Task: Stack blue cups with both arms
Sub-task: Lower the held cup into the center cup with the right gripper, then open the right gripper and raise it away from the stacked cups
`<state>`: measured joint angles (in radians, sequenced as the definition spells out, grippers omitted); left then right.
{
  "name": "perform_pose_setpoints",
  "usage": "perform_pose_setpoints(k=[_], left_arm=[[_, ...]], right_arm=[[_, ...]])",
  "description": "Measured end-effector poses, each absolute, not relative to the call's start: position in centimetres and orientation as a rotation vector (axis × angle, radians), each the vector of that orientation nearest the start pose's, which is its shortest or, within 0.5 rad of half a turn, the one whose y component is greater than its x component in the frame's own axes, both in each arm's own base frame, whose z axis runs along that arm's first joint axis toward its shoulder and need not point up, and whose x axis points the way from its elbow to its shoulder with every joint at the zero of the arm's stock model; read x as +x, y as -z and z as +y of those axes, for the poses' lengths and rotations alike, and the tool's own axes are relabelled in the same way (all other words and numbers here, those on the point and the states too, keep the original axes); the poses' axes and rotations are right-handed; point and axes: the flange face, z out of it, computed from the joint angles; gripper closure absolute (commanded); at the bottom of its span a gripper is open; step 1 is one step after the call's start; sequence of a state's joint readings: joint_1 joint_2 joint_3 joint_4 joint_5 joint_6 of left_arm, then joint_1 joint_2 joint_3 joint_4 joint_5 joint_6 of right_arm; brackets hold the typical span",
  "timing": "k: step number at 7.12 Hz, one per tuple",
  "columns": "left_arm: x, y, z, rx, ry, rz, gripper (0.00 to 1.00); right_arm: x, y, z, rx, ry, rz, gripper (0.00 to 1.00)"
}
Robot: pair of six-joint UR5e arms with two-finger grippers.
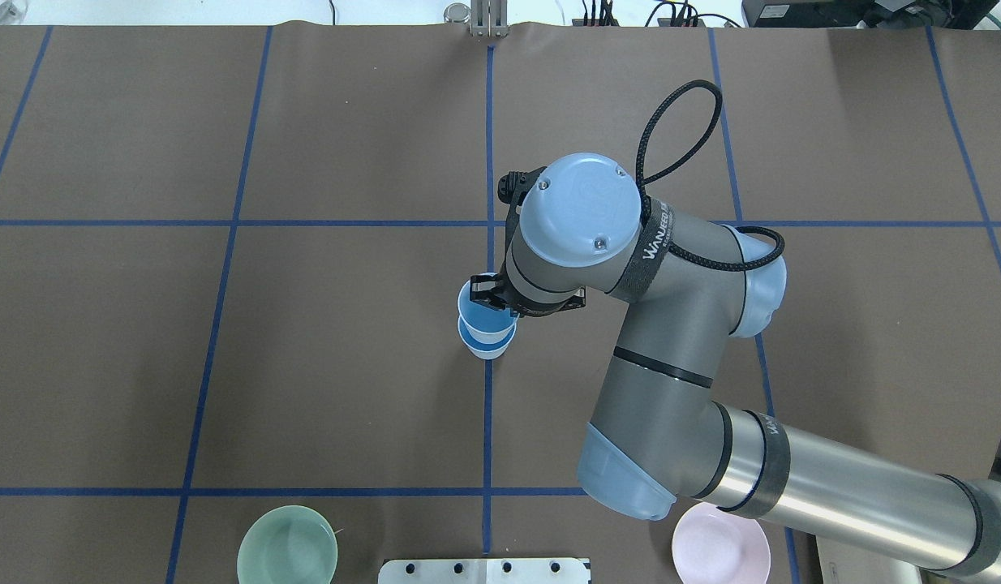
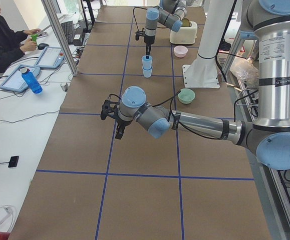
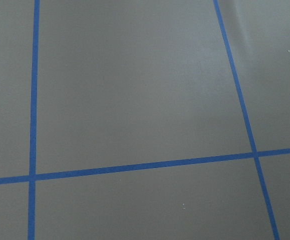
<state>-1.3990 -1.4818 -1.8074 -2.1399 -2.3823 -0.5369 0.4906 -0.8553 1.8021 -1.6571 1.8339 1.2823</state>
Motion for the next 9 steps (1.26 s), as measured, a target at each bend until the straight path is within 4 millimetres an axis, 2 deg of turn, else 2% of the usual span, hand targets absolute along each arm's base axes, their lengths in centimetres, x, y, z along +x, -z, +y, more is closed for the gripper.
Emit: perform_pose_setpoints(k=[1,2,3,7,8,9], left_arm=[[2.0,-51.4,-47.4,0.363,0.042,0.958,0.02],[2.0,-51.4,-47.4,0.363,0.042,0.958,0.02],[2.0,-51.4,-47.4,0.363,0.042,0.958,0.02],[2.0,-51.4,-47.4,0.363,0.042,0.960,0.02],[2.0,-51.5,-47.4,0.362,0.041,0.959,0.02],[2.0,-51.7,-47.4,0.359,0.041,0.958,0.02]], right_arm=[[-51.9,-15.3,-39.9,0.102,-0.074,-0.893,0.79],[-52.0,-15.4,-39.9,0.108,-0.071,-0.898,0.25],[-52.1,-15.6,-39.8,0.116,-0.070,-0.897,0.00],[-52.1,-15.8,-39.9,0.169,-0.082,-0.881,0.00],[-50.9,-16.2,-41.1,0.180,-0.070,-0.877,0.00],[-48.2,-17.2,-44.0,0.186,-0.044,-0.873,0.00]])
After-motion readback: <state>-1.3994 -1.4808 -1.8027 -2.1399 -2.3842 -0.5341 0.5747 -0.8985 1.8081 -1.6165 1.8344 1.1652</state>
